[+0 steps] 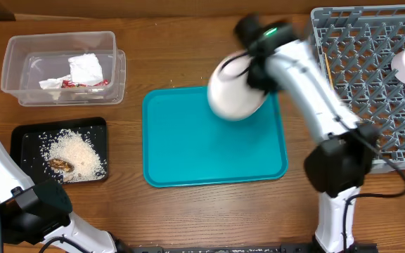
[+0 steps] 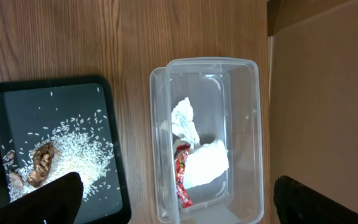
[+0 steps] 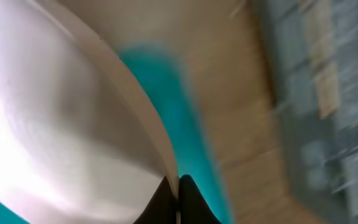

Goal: Sort waste into correct bins and load items into the dishwasher
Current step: 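Lift the white plate with the right gripper over the dish rack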

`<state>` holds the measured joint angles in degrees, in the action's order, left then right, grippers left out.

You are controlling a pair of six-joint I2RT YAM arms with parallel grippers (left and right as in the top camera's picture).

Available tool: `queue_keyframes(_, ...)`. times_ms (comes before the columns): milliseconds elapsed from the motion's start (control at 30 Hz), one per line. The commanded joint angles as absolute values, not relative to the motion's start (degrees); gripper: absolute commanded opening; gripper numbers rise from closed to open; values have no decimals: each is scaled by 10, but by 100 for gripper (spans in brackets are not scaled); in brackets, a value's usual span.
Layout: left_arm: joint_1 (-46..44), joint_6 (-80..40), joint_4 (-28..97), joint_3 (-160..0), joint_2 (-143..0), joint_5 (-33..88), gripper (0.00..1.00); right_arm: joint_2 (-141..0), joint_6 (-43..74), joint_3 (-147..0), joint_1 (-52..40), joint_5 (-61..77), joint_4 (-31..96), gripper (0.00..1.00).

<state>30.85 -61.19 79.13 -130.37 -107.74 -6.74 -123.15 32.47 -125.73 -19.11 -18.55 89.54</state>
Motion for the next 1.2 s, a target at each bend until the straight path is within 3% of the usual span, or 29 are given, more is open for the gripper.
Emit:
queue_keyframes(0,307,-618,791,-1303,-1080,-79,100,-1225,303,-1316,-117,-285,880,4)
queue_keyframes(400,307,-618,791,-1303,-1080,-79,100,-1226,248,-1324,67,-291,727,4)
queue_keyframes(567,307,-618,791,-1303,-1080,-79,100,-1232,194,-1324,77,-302,691,4)
queue_keyframes(1167,307,-618,791,-1303,-1080,-79,100,-1237,192,-1181,61,-360,601,4)
